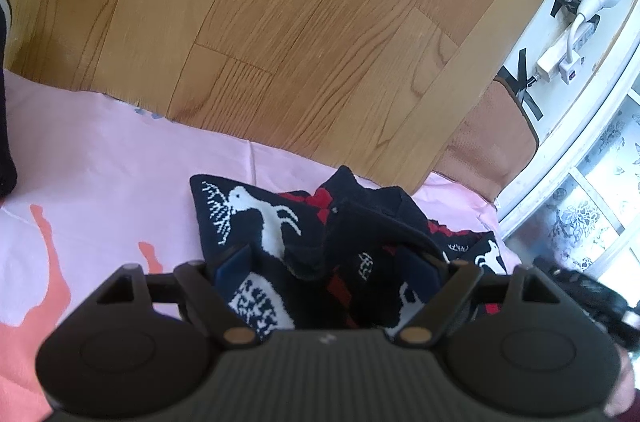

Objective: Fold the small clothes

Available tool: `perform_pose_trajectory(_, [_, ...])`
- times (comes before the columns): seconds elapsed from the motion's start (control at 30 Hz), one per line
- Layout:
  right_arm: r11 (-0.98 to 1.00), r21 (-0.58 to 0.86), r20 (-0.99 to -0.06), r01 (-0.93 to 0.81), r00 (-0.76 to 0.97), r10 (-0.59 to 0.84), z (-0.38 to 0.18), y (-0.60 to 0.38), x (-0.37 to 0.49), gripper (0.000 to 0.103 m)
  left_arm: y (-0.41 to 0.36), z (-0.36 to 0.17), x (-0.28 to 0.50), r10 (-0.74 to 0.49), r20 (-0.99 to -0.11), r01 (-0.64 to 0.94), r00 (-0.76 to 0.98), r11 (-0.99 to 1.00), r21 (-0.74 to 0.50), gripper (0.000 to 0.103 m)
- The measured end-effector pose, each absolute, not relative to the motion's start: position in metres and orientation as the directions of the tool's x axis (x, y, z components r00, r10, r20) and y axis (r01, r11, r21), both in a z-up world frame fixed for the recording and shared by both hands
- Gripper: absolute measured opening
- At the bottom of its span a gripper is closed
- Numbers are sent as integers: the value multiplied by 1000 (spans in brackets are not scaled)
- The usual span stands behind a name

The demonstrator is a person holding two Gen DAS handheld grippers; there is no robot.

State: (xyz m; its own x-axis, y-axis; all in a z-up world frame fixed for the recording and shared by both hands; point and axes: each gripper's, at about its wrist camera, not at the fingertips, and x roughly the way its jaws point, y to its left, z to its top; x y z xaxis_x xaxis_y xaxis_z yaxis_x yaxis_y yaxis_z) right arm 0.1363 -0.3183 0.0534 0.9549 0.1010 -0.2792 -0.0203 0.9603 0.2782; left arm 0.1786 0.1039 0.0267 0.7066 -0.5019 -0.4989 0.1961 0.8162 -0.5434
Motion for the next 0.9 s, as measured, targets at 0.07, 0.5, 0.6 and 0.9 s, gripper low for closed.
perform_pose_trajectory(0.07, [952,229,-254,-203,932,259,68,-285,126,39,104,27,178,-502,-497,196,708,816,-544,82])
perform_pose_trajectory(0.5, [723,443,-312,-530,664,679,56,-162,136,10,113,34,173,-521,-440,212,731,787,-580,85])
perform_pose_trajectory(0.6, [666,668,-229,-332,759,609,40,-222,130,15,108,35,174,-523,-454,217,721,793,-570,85])
perform_pose_trajectory(0.9, [827,551,-307,-111,894,325,29,-305,86,53,58,42,168,-643,-499,285,581,735,-616,85])
